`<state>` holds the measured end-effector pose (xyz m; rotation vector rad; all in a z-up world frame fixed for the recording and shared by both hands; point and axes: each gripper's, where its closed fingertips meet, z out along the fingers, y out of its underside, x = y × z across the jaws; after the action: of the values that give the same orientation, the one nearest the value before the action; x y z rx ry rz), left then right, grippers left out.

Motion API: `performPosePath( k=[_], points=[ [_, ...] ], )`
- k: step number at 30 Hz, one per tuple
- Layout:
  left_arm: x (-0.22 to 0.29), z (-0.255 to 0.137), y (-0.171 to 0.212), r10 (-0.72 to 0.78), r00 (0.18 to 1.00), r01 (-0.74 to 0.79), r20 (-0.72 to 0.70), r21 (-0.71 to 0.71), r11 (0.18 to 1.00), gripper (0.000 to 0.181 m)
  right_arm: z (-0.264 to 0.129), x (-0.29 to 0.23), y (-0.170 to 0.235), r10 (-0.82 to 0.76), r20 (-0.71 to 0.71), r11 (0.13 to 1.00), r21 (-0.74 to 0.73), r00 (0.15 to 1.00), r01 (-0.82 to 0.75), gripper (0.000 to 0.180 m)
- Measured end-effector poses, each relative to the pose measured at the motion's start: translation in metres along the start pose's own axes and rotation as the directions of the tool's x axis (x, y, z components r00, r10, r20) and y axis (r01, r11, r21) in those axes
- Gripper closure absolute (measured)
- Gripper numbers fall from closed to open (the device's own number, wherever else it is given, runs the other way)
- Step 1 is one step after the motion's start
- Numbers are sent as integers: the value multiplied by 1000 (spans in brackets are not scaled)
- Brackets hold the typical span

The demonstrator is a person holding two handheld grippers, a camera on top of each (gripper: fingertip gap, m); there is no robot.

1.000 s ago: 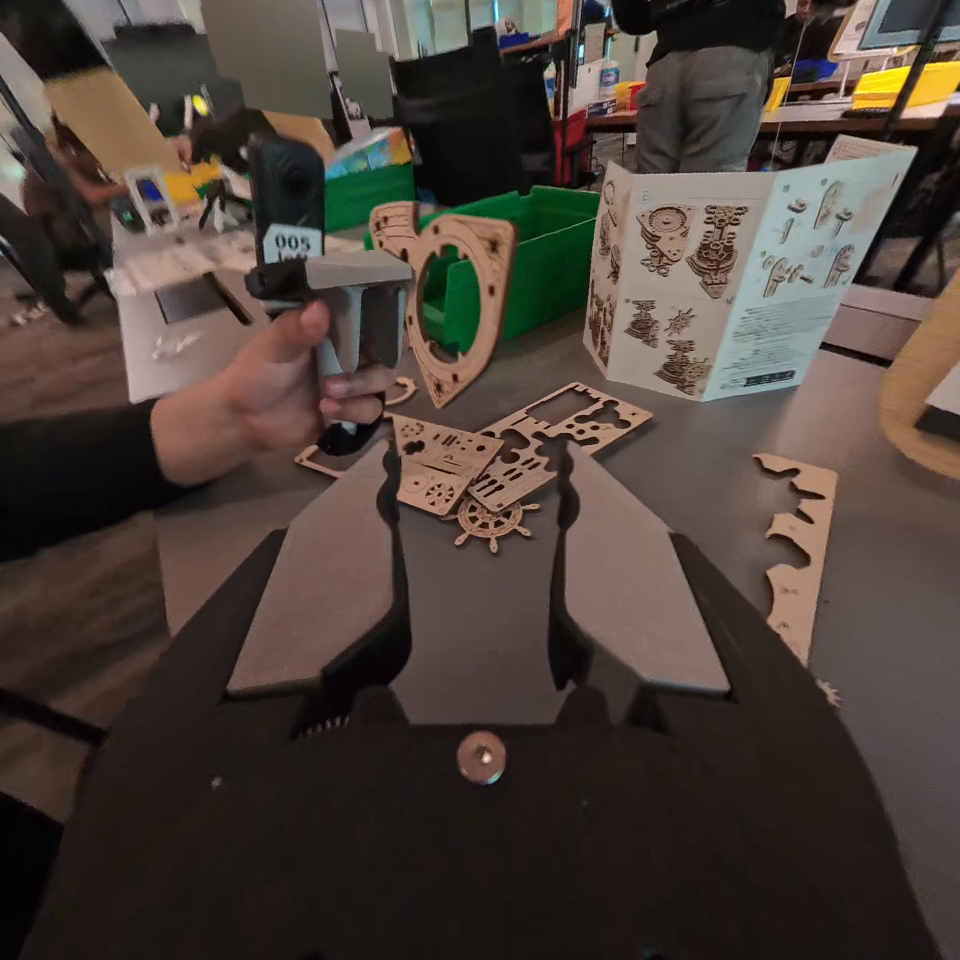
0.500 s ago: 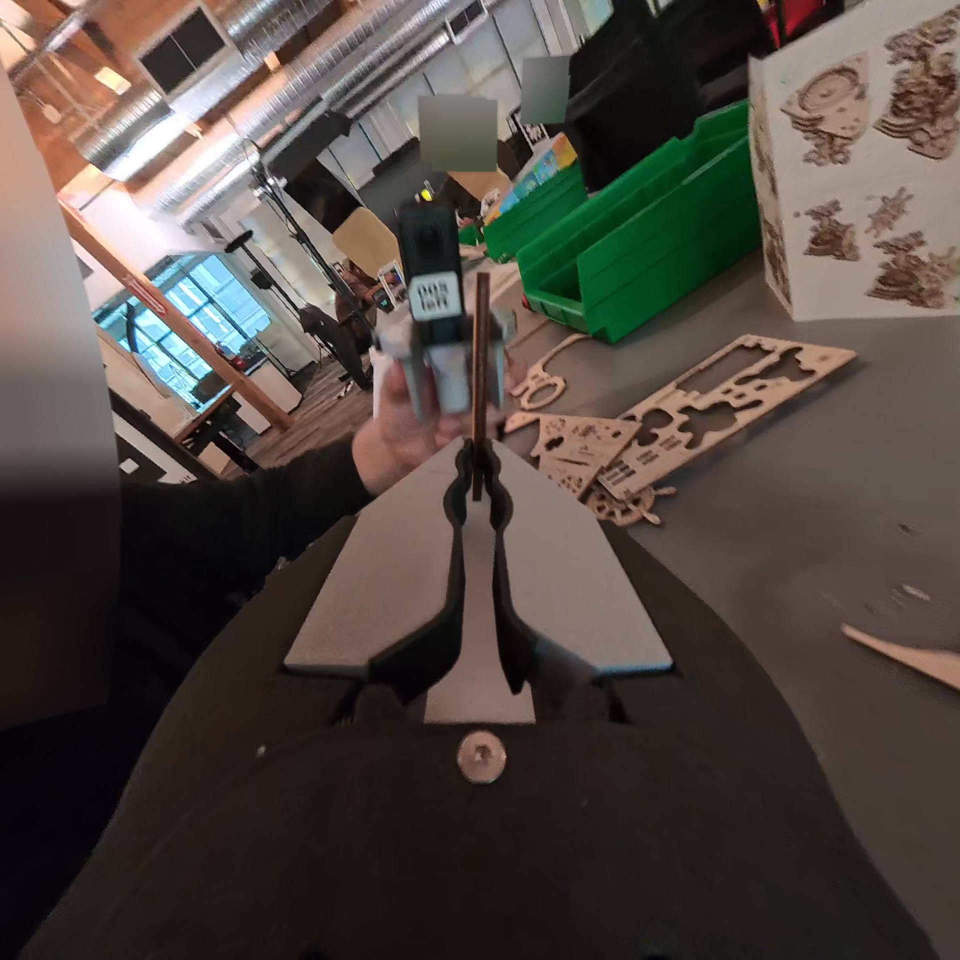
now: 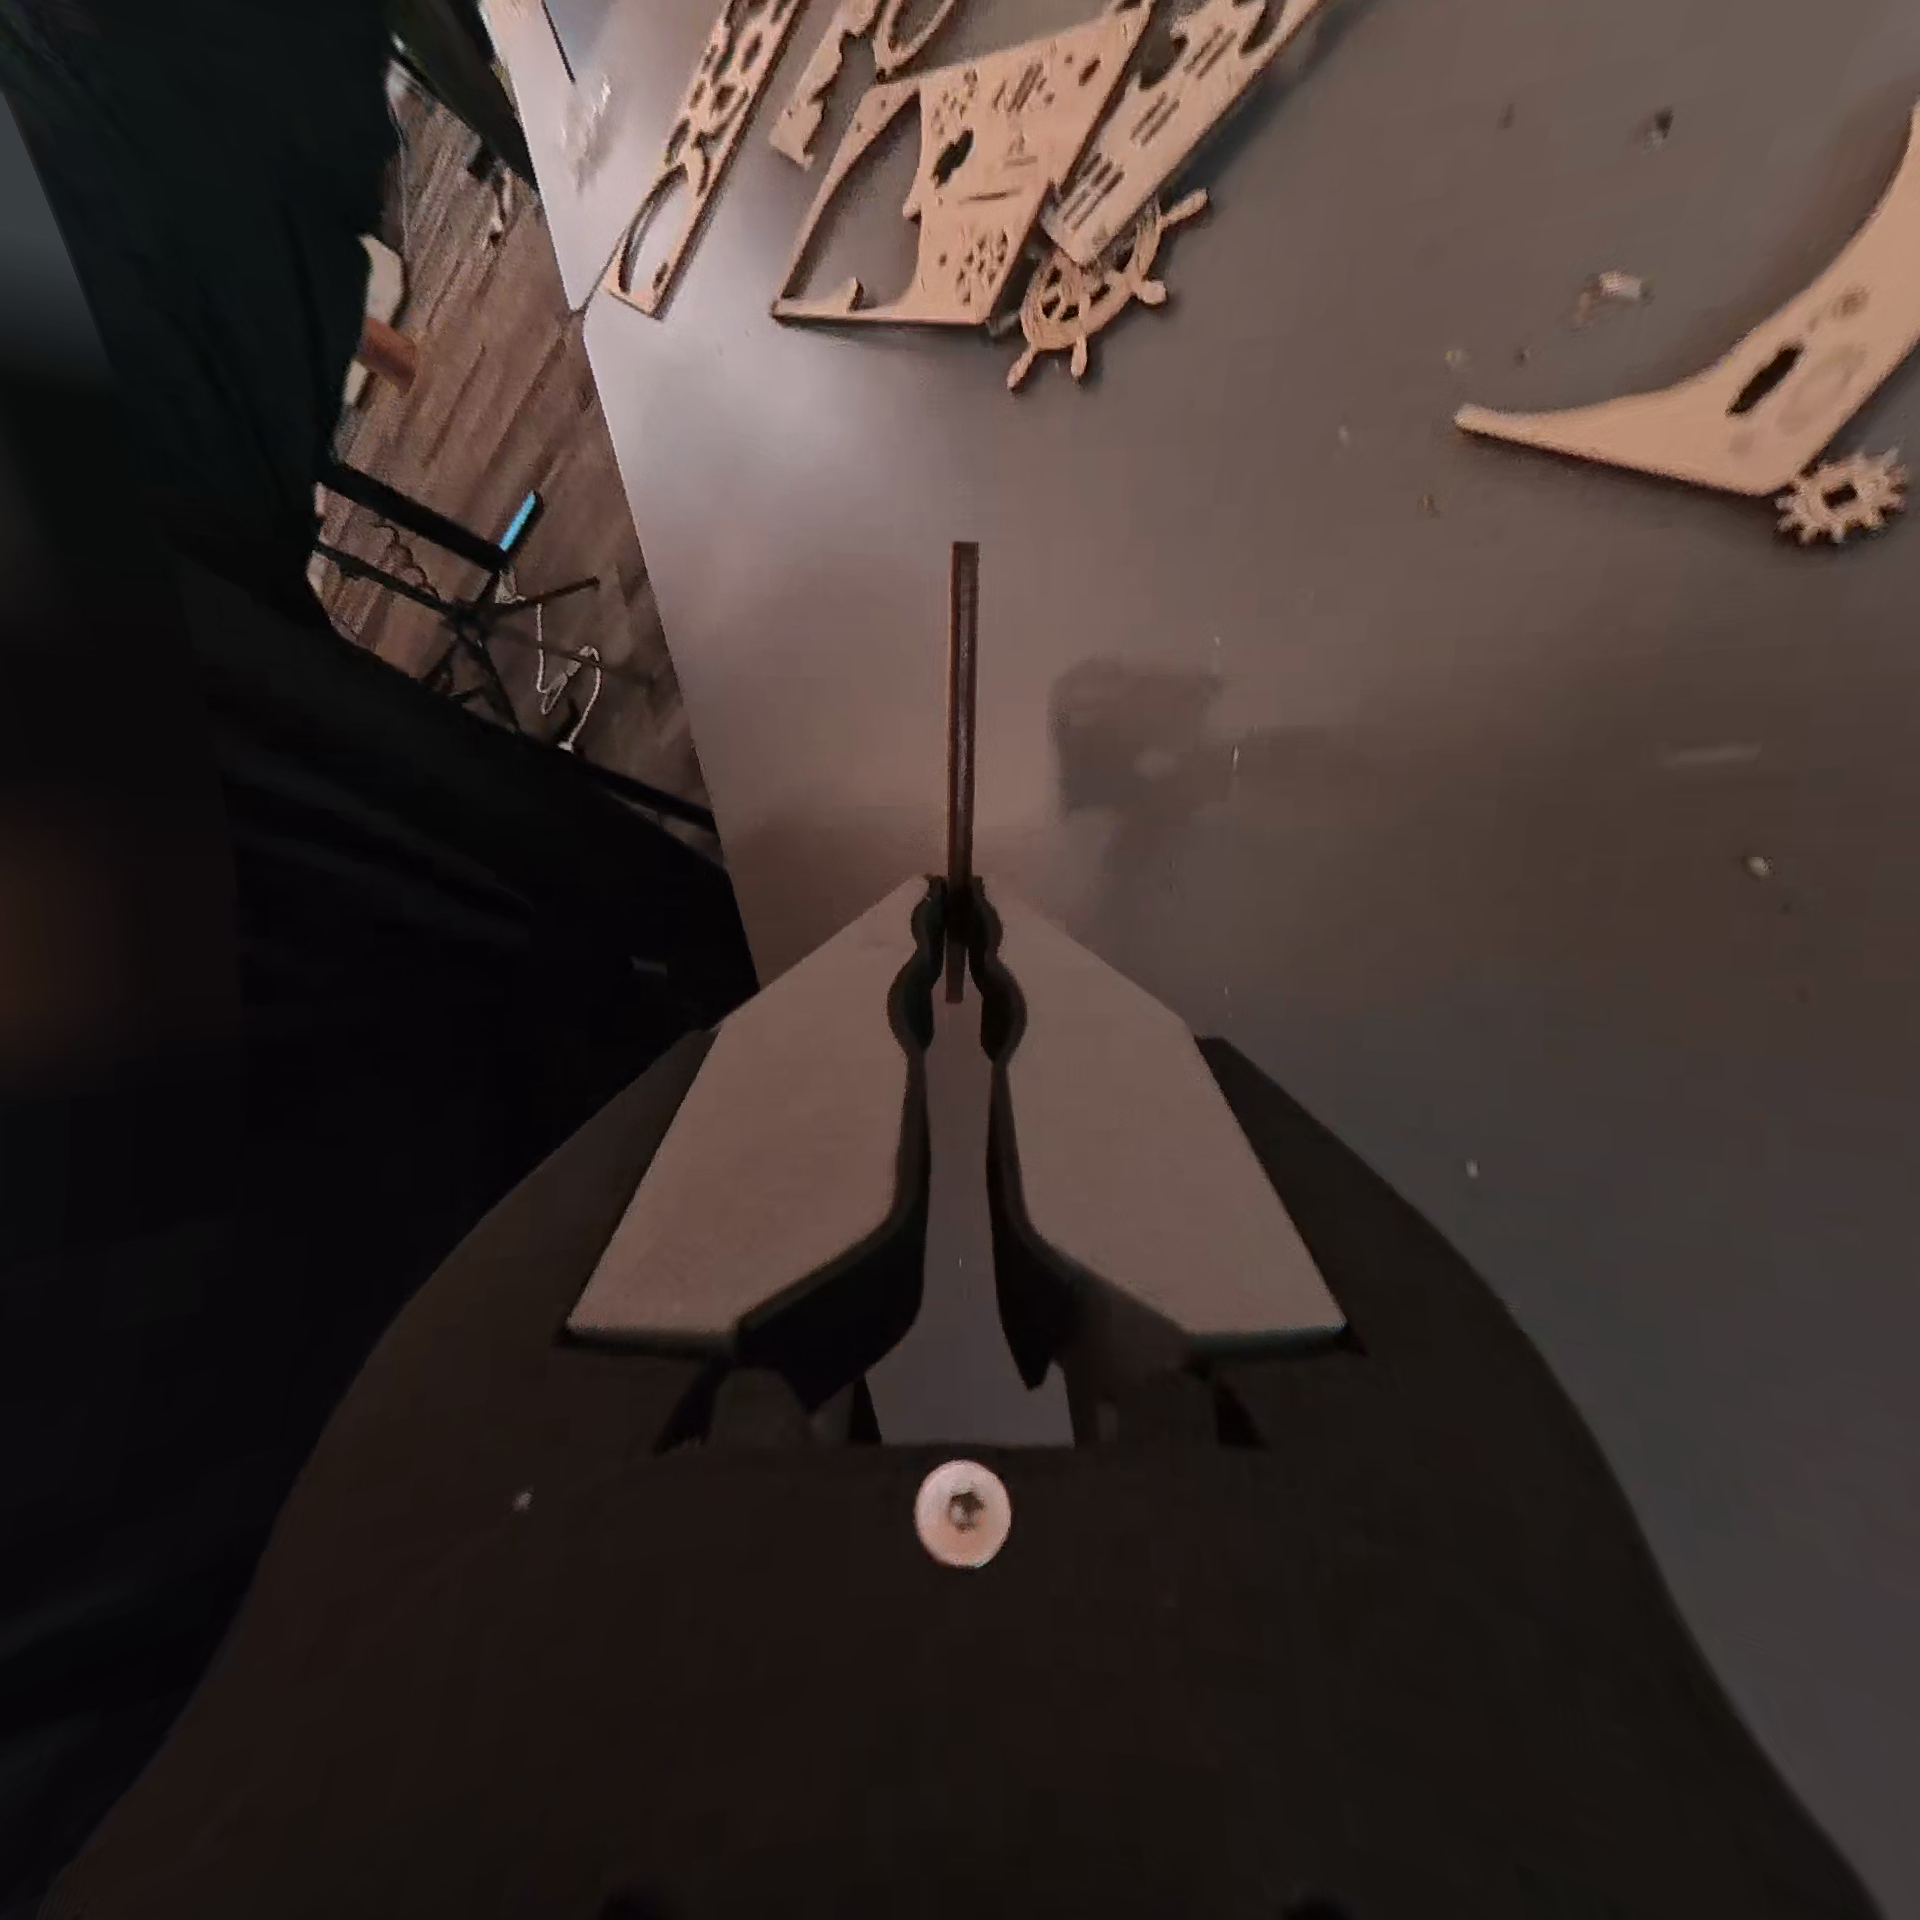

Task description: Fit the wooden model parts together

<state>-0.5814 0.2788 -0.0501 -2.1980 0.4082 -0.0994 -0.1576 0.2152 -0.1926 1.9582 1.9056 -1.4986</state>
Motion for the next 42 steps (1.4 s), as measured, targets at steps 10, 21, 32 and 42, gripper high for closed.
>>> performPosePath(
  k=[10, 21, 32, 42],
  points=[
    [23, 28, 35, -121, 976, 95, -180, -146, 985, 181, -26, 13, 14, 24, 21, 999, 34, 999, -25, 180],
    [56, 14, 36, -498, 859, 478, -117, -166, 863, 181, -28, 16, 17, 27, 59, 999, 30, 998, -29, 180],
    [59, 14, 40, -508, 857, 496, -80, -134, 858, 165, -26, 23, 30, 87, 93, 996, 18, 992, -89, 180],
    [57, 18, 37, -468, 881, 460, -70, -105, 882, 146, -27, 23, 32, 112, 131, 993, 20, 985, -116, 180]
  ],
)
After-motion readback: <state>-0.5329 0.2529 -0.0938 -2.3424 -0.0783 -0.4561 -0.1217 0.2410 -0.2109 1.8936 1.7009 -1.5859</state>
